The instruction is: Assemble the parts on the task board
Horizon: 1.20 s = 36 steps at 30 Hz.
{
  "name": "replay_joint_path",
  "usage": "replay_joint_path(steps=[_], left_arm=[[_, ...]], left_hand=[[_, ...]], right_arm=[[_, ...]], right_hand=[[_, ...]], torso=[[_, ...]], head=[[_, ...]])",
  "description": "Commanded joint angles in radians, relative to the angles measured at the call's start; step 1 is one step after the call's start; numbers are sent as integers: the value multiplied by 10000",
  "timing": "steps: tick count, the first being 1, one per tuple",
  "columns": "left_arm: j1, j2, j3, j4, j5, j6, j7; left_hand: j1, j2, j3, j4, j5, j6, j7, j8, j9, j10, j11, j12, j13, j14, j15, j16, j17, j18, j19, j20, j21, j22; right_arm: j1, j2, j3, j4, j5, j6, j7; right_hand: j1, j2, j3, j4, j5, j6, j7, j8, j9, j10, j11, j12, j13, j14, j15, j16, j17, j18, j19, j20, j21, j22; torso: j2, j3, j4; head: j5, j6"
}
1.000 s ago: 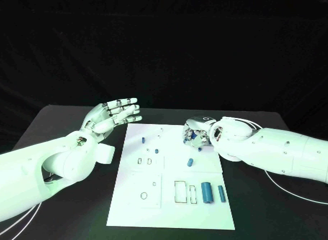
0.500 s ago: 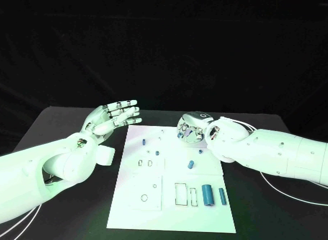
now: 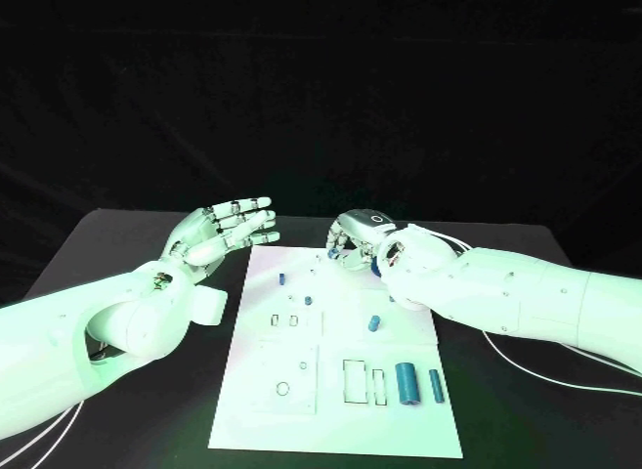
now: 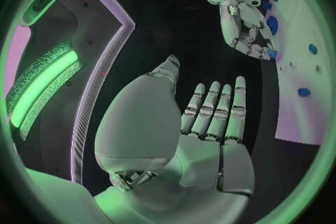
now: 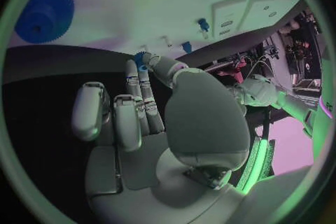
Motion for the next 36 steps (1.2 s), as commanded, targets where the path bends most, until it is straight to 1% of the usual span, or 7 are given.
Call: replay_joint_path(steps=[1,8,12,14,21,28,36], left_arm=[[23,34,11,12,37,151,44],[40,74,11,6,37,130,66],[47,89,11,3,37,130,67],[50,98,11,-1,37,132,63],[61,121,11,-7,37,140,58],[76,153,11,-20,37,154,48],[94,174,11,-31,37,175,24]], left_hand=[[44,33,-38,-16,-24,-28,852,-45,-16,-47,44,-58,-5,-99,11,-57,-18,85,-84,-1,-43,-16],[44,33,-38,-16,-24,-28,852,-45,-16,-47,44,-58,-5,-99,11,-57,-18,85,-84,-1,-43,-16],[44,33,-38,-16,-24,-28,852,-45,-16,-47,44,-58,-5,-99,11,-57,-18,85,-84,-1,-43,-16],[44,33,-38,-16,-24,-28,852,-45,-16,-47,44,-58,-5,-99,11,-57,-18,85,-84,-1,-43,-16],[61,35,-33,-16,-24,-27,860,-47,-16,-48,48,-63,-5,-148,17,-76,-28,81,-88,-1,-50,-21],[61,35,-33,-16,-24,-27,860,-47,-16,-48,48,-63,-5,-148,17,-76,-28,81,-88,-1,-50,-21],[75,34,-32,-14,-24,-30,868,-51,-17,-52,53,-69,-5,-173,22,-93,-35,75,-92,-2,-58,-27]], right_arm=[[-22,218,4,-222,28,-277,-65],[-119,593,1,-610,192,-202,-84],[-184,720,-1,-757,248,-126,-104],[-205,766,-1,-815,265,-68,-104],[-256,871,-1,-922,296,67,-93],[-275,979,-1,-1046,303,86,-104],[-280,1114,-2,-1215,303,142,-112]], right_hand=[[71,191,59,-19,-66,-29,15,55,108,295,-236,26,158,512,-50,37,-9,-162,-13,-50,-7,-14],[71,220,109,-50,11,-106,37,75,173,270,-220,-9,175,508,-40,42,-17,-151,-51,-46,-33,-50],[57,217,113,-55,35,-129,45,83,195,262,-212,-19,181,506,-35,42,-24,-151,-56,-44,-32,-47],[30,204,104,-55,14,-150,50,94,219,256,-205,-29,188,504,-28,41,-35,-148,-69,-39,-42,-61],[-12,189,91,-51,-34,-188,54,107,255,245,-198,-46,199,499,-20,39,-54,-143,-89,-32,-56,-76],[-23,186,89,-52,-54,-203,55,111,268,239,-196,-53,203,499,-17,42,-47,-139,-101,-29,-67,-91],[-63,175,103,-60,-96,-315,81,107,322,174,-171,-107,213,498,1,55,-32,-132,-134,-15,-88,-111]], torso=[[5,6,15],[13,0,21],[22,-9,52],[22,-1,39],[22,-6,14],[22,-15,47],[42,-14,29]], head=[[20,-10],[101,-30],[96,-34],[111,-36],[123,-13],[149,15],[195,29]])
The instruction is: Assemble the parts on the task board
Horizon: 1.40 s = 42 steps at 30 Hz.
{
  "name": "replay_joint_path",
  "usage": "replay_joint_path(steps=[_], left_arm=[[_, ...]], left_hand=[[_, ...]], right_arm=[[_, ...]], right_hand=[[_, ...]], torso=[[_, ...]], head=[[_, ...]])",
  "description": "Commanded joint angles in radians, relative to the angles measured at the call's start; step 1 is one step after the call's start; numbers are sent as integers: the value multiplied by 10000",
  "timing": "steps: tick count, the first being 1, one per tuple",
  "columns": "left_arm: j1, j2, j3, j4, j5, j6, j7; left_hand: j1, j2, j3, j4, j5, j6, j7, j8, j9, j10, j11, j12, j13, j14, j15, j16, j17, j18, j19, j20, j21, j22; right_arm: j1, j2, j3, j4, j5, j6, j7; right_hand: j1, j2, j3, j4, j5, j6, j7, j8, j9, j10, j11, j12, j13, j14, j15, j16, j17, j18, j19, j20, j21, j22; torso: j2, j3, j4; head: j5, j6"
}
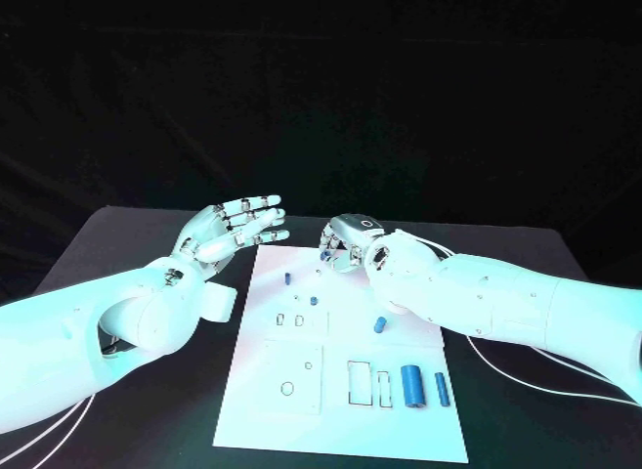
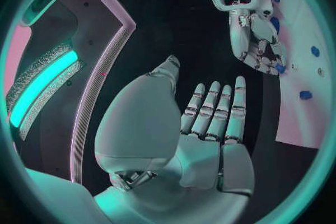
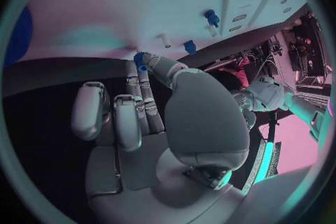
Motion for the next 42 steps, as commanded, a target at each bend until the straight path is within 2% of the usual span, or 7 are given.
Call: replay_joint_path(steps=[1,12,17,22,28,35,42], left_arm=[[23,28,10,10,29,173,42],[38,61,10,108,41,183,-11],[40,52,9,95,44,169,-15],[42,36,9,67,48,162,-17],[43,-4,9,15,70,175,-34],[44,-44,8,-50,104,191,-51],[43,-71,7,-118,124,219,-55]], left_hand=[[75,34,-32,-14,-24,-31,867,-52,-8,-46,47,-69,-7,-64,-14,-52,-17,75,-92,-2,-59,-16],[77,32,-34,-11,-25,-34,871,-55,-9,-48,50,-72,-7,-78,-11,-62,-20,72,-94,-2,-64,-20],[77,32,-34,-11,-25,-34,871,-55,-9,-48,50,-72,-7,-78,-11,-62,-20,72,-94,-2,-64,-20],[77,32,-34,-11,-25,-34,871,-55,-9,-48,50,-72,-7,-78,-11,-62,-20,72,-94,-2,-64,-20],[77,32,-34,-11,-25,-34,871,-55,-9,-48,50,-72,-7,-78,-11,-62,-20,72,-94,-2,-64,-20],[77,32,-34,-11,-25,-34,871,-55,-9,-48,50,-72,-7,-78,-11,-62,-20,72,-94,-2,-64,-20],[74,25,-46,-8,-25,-33,874,-58,-10,-40,53,-76,-6,-78,-8,-73,-23,68,-95,-3,-71,-25]], right_arm=[[-26,45,-10,-71,-26,241,-33],[-27,159,-11,-175,-52,400,-254],[-26,169,-13,-201,-27,480,-242],[-23,55,-14,-90,4,342,-211],[26,-513,-8,642,-4,163,-472],[243,-1738,41,1904,213,-71,-613],[514,-3101,97,2909,1698,22,-465]], right_hand=[[-38,90,58,22,7,-113,-9,50,32,162,-165,-39,214,496,4,60,3,-133,-81,6,-55,-22],[-148,-18,138,-3,-46,-463,117,-32,126,-106,-43,-219,211,454,107,25,-128,-80,-269,86,-235,-251],[-333,-237,218,35,-124,-876,306,-198,165,-663,152,-314,97,341,275,-135,-560,20,-584,226,-582,-706],[-567,-697,-116,92,-230,-1571,386,-556,136,-1551,322,-251,-98,91,418,-510,-1400,242,-1267,384,-1404,-1735],[-437,-808,-1019,147,253,-1842,382,-688,251,-2155,341,155,-162,-30,435,-725,-1897,340,-1513,421,-1919,-2229],[-326,-731,-1348,215,445,-1660,388,-614,347,-2047,317,535,-123,9,412,-706,-1895,327,-1429,396,-1941,-2184],[-228,-782,-1212,300,534,-1317,195,-561,442,-4,-111,1883,449,200,84,-429,-1336,190,-936,148,-1423,-1412]], torso=[[14,0,-9],[7,0,-4],[6,6,-25],[4,8,-23],[0,16,-55],[-27,27,-119],[-62,72,-242]], head=[[15,4],[31,-4],[48,-13],[52,-5],[85,-4],[88,45],[-4,41]])
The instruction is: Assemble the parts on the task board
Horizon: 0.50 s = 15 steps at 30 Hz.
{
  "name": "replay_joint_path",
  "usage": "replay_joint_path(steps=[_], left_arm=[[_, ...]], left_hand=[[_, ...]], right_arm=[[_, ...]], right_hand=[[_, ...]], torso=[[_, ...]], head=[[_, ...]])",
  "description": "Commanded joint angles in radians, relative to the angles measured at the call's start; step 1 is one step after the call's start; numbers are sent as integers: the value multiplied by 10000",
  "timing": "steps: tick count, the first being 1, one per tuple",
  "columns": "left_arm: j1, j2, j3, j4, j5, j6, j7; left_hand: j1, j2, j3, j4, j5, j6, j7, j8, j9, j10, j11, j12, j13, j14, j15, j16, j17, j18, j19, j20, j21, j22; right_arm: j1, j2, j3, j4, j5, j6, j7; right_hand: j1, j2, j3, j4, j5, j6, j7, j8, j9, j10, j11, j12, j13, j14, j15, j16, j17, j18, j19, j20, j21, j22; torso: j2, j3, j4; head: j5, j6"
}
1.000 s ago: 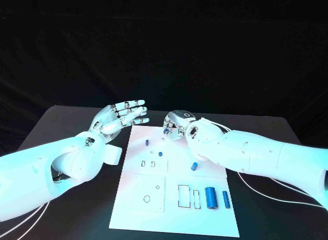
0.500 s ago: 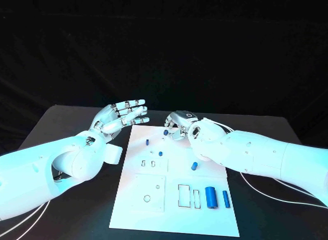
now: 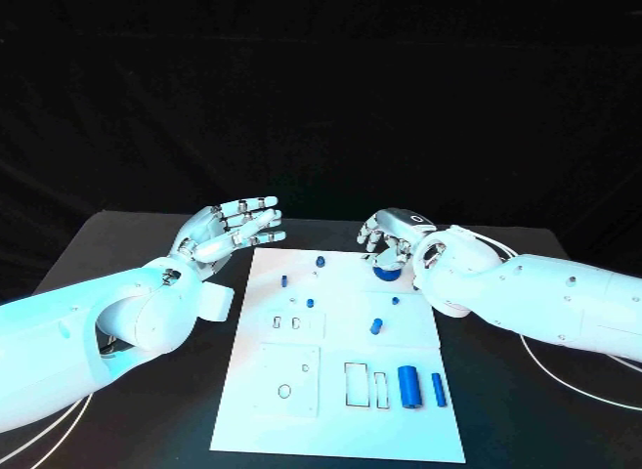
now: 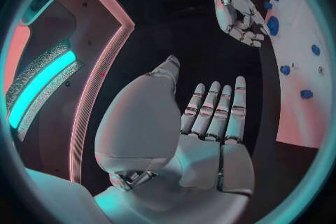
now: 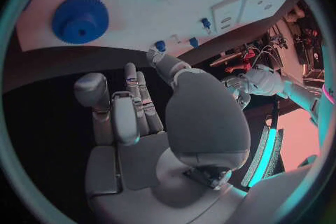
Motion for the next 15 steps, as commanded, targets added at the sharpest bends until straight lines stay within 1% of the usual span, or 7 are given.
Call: replay_joint_path(steps=[1,5,6,7,8,9,15], left_arm=[[14,1,8,-23,77,201,41],[13,15,7,-78,92,215,38],[13,20,7,-91,94,218,38],[13,23,7,-96,95,220,38],[13,32,6,-111,98,227,37],[13,37,6,-118,99,231,37],[12,69,6,-153,102,251,36]], left_hand=[[74,25,-46,-8,-25,-33,875,-58,-11,-11,24,-39,-6,-79,-9,-35,-12,68,-95,-3,-32,-16],[74,25,-46,-8,-25,-33,875,-58,-11,-11,24,-39,-6,-79,-9,-35,-12,68,-95,-3,-32,-16],[73,21,-52,-8,-25,-28,875,-58,-11,5,25,-39,-5,-84,-8,-39,-14,66,-95,-3,-34,-17],[73,21,-52,-8,-25,-28,875,-58,-11,5,25,-39,-5,-84,-8,-39,-14,66,-95,-3,-34,-17],[73,21,-52,-8,-25,-28,875,-58,-11,5,25,-39,-5,-84,-8,-39,-14,66,-95,-3,-34,-17],[73,21,-52,-8,-25,-28,875,-58,-11,5,25,-39,-5,-84,-8,-39,-14,66,-95,-3,-34,-17],[73,21,-52,-8,-25,-28,875,-58,-11,5,25,-39,-5,-84,-8,-39,-14,66,-95,-3,-34,-17]], right_arm=[[76,-431,15,288,1460,141,47],[133,-854,25,340,2335,666,38],[141,-925,26,306,2506,816,28],[144,-949,26,289,2564,873,24],[150,-1015,27,218,2726,1069,17],[152,-1041,27,172,2795,1190,14],[135,-977,25,-197,2993,1670,3]], right_hand=[[-63,-220,-184,70,312,-82,-114,-93,-3,847,-256,645,442,317,-197,273,586,-50,348,-127,361,503],[143,-194,-1425,364,661,-502,-202,-106,148,575,-340,2811,2542,390,-297,440,914,-140,599,-256,619,963],[311,-49,-2124,562,698,-678,-192,42,276,826,-333,6163,6009,549,-258,775,1716,-239,871,-257,966,1464],[311,-49,-2124,562,698,-678,-192,42,276,826,-333,6163,6009,549,-258,775,1716,-239,871,-257,966,1464],[657,259,-2776,902,774,-883,-70,259,420,923,-269,9095,9196,667,-172,1090,2504,-296,1046,-164,1210,1848],[719,244,-2982,1024,772,-955,-73,316,452,1419,-207,10147,10429,713,-133,1184,2787,-337,1157,-136,1360,2064],[1025,391,-3492,1486,782,-1147,23,537,548,2277,-82,11882,12521,794,-28,1353,3267,-416,1359,-18,1632,2490]], torso=[[-26,34,-95],[-29,49,-131],[-27,51,-134],[-25,54,-137],[-21,58,-142],[-16,62,-141],[-19,51,-102]], head=[[-26,-5],[-24,0],[-24,-5],[-22,-6],[-17,-11],[-21,-15],[-54,-14]])
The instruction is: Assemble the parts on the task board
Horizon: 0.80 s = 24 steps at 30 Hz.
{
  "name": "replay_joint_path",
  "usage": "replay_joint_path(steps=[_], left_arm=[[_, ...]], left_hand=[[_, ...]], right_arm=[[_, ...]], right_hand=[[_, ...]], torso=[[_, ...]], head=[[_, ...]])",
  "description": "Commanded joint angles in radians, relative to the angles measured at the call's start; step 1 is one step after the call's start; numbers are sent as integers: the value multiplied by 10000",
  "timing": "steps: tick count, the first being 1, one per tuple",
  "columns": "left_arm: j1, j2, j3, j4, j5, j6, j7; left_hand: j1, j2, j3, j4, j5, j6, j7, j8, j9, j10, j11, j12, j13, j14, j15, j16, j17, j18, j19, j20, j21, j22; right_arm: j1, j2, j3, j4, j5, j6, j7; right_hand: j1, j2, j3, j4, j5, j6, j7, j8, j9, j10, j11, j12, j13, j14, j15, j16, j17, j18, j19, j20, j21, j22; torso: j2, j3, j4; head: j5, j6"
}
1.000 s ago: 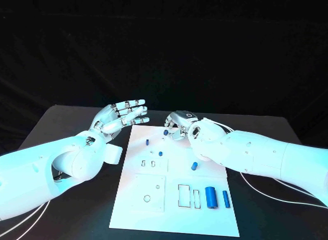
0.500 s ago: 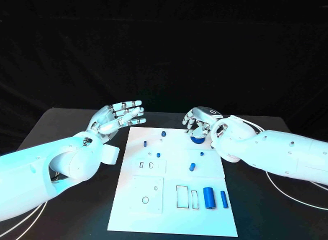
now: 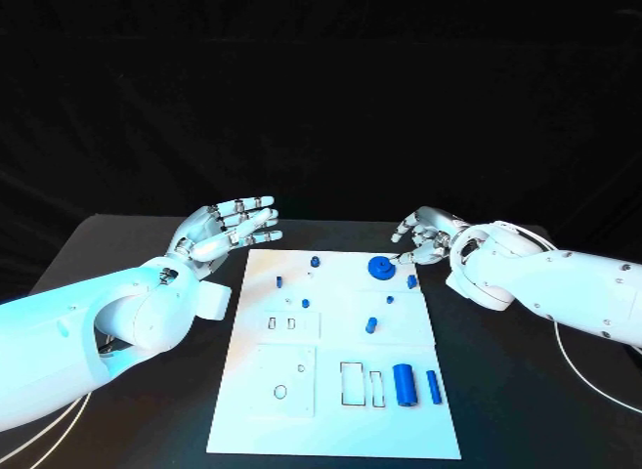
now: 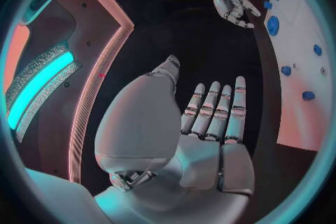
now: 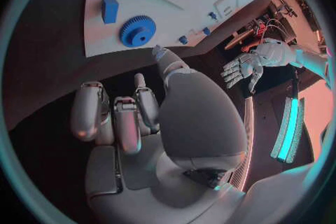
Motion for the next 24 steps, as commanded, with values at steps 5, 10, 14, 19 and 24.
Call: replay_joint_path(steps=[5,10,14,19,24], left_arm=[[10,60,7,-21,56,229,47],[10,73,7,-31,56,241,41],[10,72,7,-36,56,242,38],[10,78,7,-35,56,254,36],[10,67,7,-41,56,254,33]], left_hand=[[73,21,-52,-8,-25,-28,875,-58,-11,5,25,-40,-6,-84,-8,-40,-15,67,-95,-3,-34,-9],[73,21,-52,-8,-25,-28,875,-58,-11,5,25,-40,-6,-84,-8,-40,-15,67,-95,-3,-34,-9],[73,21,-52,-8,-25,-28,875,-58,-11,5,25,-40,-6,-84,-8,-40,-15,67,-95,-3,-34,-9],[73,21,-52,-8,-25,-28,875,-58,-11,5,25,-40,-6,-84,-8,-40,-15,67,-95,-3,-34,-9],[73,21,-52,-8,-25,-28,875,-58,-11,5,25,-40,-6,-84,-8,-40,-15,67,-95,-3,-34,-9]], right_arm=[[-74,332,-3,-444,561,936,21],[-208,586,-8,-715,538,962,46],[-308,771,-11,-904,522,933,65],[-407,923,-14,-1088,455,907,62],[-449,970,-15,-1194,407,890,61]], right_hand=[[195,21,-191,184,28,-111,12,113,31,371,53,575,1174,818,83,90,1462,-204,136,16,152,228],[241,62,-225,278,26,-116,24,165,46,587,69,827,1517,842,100,128,1592,-225,192,33,229,340],[259,88,-219,302,29,-114,26,180,51,605,73,854,1552,847,104,137,1620,-230,206,37,248,368],[304,133,-187,326,33,-115,30,200,55,624,77,885,1591,854,109,148,1659,-240,230,43,283,416],[331,161,-160,335,34,-107,30,215,59,629,77,896,1606,858,111,154,1680,-246,247,45,306,449]], torso=[[12,-10,54],[14,-21,57],[16,-19,30],[8,-22,48],[3,-21,27]], head=[[-31,-11],[-28,-28],[-2,-54],[7,-86],[25,-116]])
